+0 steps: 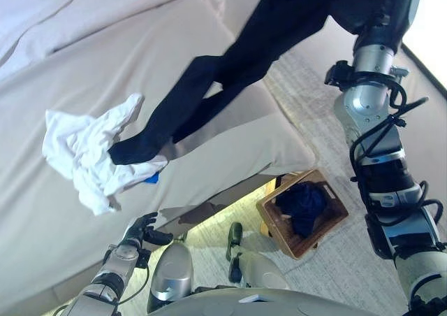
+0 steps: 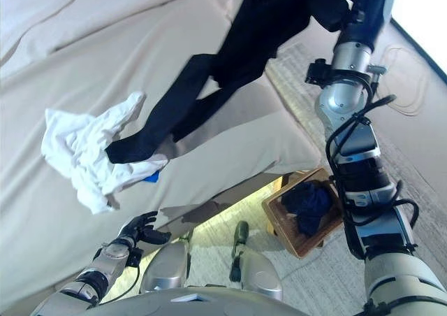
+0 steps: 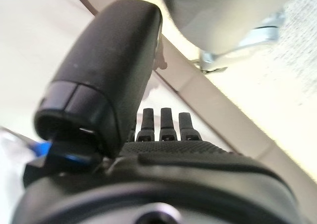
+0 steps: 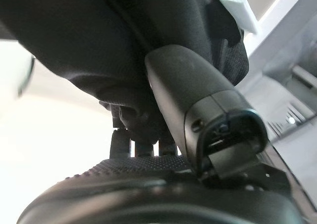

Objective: Pick up the clothes from the bed and place them into the basket

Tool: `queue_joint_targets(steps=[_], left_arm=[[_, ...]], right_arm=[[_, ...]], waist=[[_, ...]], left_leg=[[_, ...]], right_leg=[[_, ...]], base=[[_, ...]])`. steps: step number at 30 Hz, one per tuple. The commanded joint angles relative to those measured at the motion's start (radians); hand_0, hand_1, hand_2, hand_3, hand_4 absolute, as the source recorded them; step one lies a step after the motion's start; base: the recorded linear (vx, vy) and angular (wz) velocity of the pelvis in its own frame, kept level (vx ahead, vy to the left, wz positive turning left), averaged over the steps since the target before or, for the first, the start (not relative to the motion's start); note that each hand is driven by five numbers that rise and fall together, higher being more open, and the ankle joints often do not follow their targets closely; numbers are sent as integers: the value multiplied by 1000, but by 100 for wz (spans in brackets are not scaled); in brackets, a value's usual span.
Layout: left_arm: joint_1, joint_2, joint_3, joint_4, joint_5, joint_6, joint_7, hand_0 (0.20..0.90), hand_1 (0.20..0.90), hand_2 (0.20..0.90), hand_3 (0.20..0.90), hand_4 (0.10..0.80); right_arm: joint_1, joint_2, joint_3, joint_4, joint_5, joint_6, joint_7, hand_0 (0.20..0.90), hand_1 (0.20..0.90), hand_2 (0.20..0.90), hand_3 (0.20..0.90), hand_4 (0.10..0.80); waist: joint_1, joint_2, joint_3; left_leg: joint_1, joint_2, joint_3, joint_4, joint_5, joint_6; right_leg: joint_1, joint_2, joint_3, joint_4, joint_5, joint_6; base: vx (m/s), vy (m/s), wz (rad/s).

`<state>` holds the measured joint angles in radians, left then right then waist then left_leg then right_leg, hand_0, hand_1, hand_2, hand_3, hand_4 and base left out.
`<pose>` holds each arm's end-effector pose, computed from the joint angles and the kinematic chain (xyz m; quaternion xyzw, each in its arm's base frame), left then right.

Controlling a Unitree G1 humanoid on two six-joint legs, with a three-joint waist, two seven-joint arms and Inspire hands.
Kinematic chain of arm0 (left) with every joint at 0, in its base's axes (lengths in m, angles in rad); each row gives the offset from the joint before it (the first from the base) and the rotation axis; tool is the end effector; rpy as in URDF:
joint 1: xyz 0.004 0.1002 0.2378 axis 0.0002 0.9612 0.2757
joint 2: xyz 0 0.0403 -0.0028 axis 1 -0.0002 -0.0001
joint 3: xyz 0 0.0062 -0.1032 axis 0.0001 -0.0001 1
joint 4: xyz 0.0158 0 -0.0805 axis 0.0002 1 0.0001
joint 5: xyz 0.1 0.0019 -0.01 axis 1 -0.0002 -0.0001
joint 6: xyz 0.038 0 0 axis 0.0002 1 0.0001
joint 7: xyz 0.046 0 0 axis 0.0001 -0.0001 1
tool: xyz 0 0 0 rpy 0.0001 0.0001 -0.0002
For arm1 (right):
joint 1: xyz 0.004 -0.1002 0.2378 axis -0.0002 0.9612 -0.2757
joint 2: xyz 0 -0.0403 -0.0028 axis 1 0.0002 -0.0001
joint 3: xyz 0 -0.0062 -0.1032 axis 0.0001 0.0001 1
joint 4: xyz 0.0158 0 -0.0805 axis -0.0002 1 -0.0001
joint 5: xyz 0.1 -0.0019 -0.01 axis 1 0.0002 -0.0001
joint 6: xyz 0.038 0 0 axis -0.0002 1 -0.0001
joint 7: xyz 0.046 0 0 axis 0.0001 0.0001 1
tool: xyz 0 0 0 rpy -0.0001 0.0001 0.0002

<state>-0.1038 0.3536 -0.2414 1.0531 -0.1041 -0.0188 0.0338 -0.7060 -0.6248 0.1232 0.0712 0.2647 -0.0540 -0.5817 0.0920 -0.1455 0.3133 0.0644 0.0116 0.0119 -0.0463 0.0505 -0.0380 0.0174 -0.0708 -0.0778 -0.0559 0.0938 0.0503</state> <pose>0.1375 0.2432 -0.0854 0.1811 0.4532 0.0211 0.8726 0.2915 -0.1980 0.2318 -0.0889 -0.3538 -0.1930 0.9109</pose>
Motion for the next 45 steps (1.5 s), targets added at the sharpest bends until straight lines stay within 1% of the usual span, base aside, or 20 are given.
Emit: queue_joint_targets(steps=[1,3,4,7,9,10,15,22,24,26,27,29,31,34,36,39,45], left_arm=[[26,-30,-82,84,45,-18,-25,900,900,900,900,800],[19,-34,-88,84,51,-18,-33,900,900,900,900,800],[11,-35,-94,86,48,-12,-41,900,900,900,900,800],[5,-34,-98,84,51,-3,-56,900,900,900,900,800],[7,-32,-97,87,62,3,-69,900,900,900,900,800],[12,-34,-102,89,75,8,-73,900,900,900,900,800],[26,-32,-110,103,74,11,-71,900,900,900,900,800],[35,-23,-114,106,81,0,-78,900,900,900,900,800],[35,-26,-119,100,80,-8,-81,900,900,900,900,800],[30,-27,-124,95,81,-7,-85,900,900,900,900,800],[28,-26,-126,92,84,-6,-89,900,900,900,900,800],[22,-27,-133,92,87,-10,-93,900,900,900,900,800],[20,-30,-143,86,83,-15,-91,900,900,900,900,800],[15,-33,-153,75,82,-17,-95,900,900,900,900,800],[15,-36,-169,72,78,-23,-87,900,900,900,900,800],[15,-39,-171,62,74,-24,-83,900,900,900,900,800],[-27,-57,-172,50,32,-56,-54,900,900,900,900,800]], right_arm=[[-87,-145,-103,-28,-29,-119,-104,300,300,300,200,100],[-98,-170,-117,-23,-36,-119,-127,300,300,300,200,100],[-109,-211,-131,-9,-23,-112,-126,300,300,300,200,100],[-101,-274,-155,4,18,-94,-94,300,300,300,200,100],[-84,-291,-165,14,21,-72,-56,300,300,300,200,100],[-78,-301,-165,29,28,-53,-19,300,300,300,200,100],[-83,-316,-147,82,28,-41,38,300,300,300,200,100],[-89,-342,-133,170,20,-7,49,300,300,300,200,100],[-78,-346,-140,185,16,10,47,300,300,300,200,100],[-65,-345,-148,197,17,15,48,300,300,300,200,100],[-58,-345,-151,206,17,27,53,300,300,300,200,100],[-40,-344,-158,253,13,39,70,300,300,300,200,100],[-17,-338,-157,295,4,64,85,300,300,300,200,100],[22,-325,-160,343,-49,86,95,300,300,300,200,100],[48,-313,-158,372,-85,82,89,300,300,300,200,100],[84,-291,-162,375,-110,82,85,300,300,300,200,100],[163,-229,-171,322,-188,9,56,300,300,300,200,100]], waist=[[-20,46,-211],[-28,45,-215],[-42,45,-223],[-66,41,-232],[-77,39,-234],[-84,39,-236],[-101,47,-240],[-117,61,-237],[-122,68,-233],[-123,69,-228],[-125,73,-227],[-126,75,-220],[-130,83,-216],[-135,93,-207],[-139,102,-197],[-144,112,-186],[-166,146,-117]], left_leg=[[34,-15,-14,-24,-99,56],[29,-17,-6,-15,-95,55],[33,-18,3,-7,-100,54],[41,-17,21,10,-114,50],[43,-15,30,17,-118,47],[45,-13,38,19,-119,44],[64,-5,58,3,-112,32],[62,6,70,14,-110,21],[66,10,69,16,-119,19],[57,12,70,22,-111,18],[61,14,69,22,-120,17],[54,15,69,33,-112,13],[60,19,65,35,-123,10],[53,23,63,40,-122,8],[49,26,59,41,-119,6],[42,26,53,45,-117,4],[-12,24,33,47,-97,-2]], right_leg=[[35,-25,-14,48,-59,56],[29,-23,-4,49,-53,52],[32,-19,7,51,-57,48],[38,-12,28,51,-63,42],[40,-9,38,47,-63,38],[44,-7,44,37,-60,36],[57,0,56,7,-47,33],[52,5,61,10,-52,25],[56,8,61,9,-63,22],[49,7,59,14,-57,19],[54,8,57,12,-65,20],[49,7,53,16,-60,17],[57,8,53,15,-70,17],[47,9,53,22,-73,14],[42,11,54,26,-75,13],[35,11,55,32,-79,10],[-33,5,51,71,-86,1]], base=[[14,-18,-34],[-10,-42,-30],[9,-56,-20],[43,-69,-11],[16,-70,-23],[12,-63,-23],[21,-54,-22],[12,-57,-12],[14,-58,0],[-19,-50,1],[-12,-49,1],[2,-67,1],[32,-60,1],[-24,-53,1],[-19,-48,2],[-16,-21,0],[-164,-14,2]])
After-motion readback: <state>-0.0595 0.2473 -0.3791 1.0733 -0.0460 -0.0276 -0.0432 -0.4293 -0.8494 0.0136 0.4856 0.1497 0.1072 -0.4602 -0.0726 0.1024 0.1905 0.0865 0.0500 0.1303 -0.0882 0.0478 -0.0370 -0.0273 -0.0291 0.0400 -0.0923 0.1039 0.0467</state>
